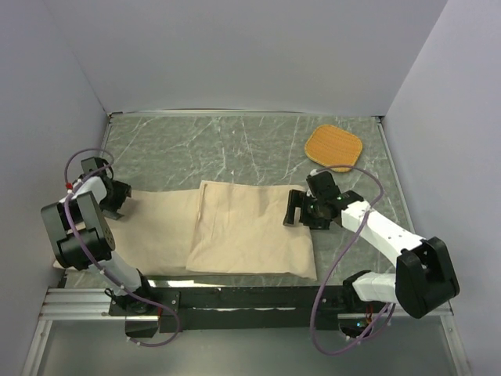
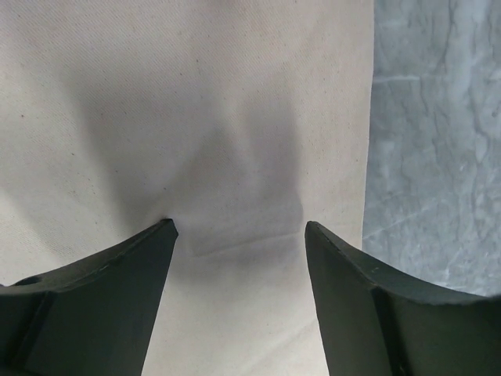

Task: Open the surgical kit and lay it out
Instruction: Open the surgical kit at the center of the board.

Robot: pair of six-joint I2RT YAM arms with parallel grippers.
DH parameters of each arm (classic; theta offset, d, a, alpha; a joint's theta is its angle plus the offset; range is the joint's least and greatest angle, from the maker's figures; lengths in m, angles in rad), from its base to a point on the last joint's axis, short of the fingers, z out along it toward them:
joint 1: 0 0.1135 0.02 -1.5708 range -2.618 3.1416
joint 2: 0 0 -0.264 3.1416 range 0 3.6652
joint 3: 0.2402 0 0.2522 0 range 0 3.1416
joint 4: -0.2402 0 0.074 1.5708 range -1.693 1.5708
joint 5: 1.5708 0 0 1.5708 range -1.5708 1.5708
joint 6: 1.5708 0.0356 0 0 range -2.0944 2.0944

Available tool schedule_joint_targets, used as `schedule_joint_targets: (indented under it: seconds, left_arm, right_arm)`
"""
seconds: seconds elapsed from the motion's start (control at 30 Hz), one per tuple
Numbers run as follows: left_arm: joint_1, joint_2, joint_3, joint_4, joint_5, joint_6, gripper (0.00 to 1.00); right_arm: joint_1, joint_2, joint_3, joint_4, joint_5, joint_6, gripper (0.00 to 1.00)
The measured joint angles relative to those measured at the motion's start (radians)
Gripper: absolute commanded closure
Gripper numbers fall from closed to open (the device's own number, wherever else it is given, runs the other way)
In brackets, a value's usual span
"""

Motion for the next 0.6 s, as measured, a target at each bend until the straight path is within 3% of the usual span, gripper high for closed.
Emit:
schedule_joint_targets:
  seconds: [0.3, 0.47, 0.6]
  left_arm:
    - [0.009, -0.173, -0.093, -0.028, -0.038, 0.042, 0.01]
    - [-0.059, -0.454, -0.091, -0.082, -0.071, 0.071, 0.01]
    - [-0.143, -0.637, -0.027, -0.153, -0.072, 0.088, 0.01]
  right_arm:
    - [0.061, -0.101, 0.189, -0.078, 0.221, -0.04, 0.0]
    - [0.245, -0.195, 0.248, -0.028, 0.251, -0.108, 0.0]
    - [0.446, -0.163, 0.249, 0.029, 0.256, -0.18, 0.0]
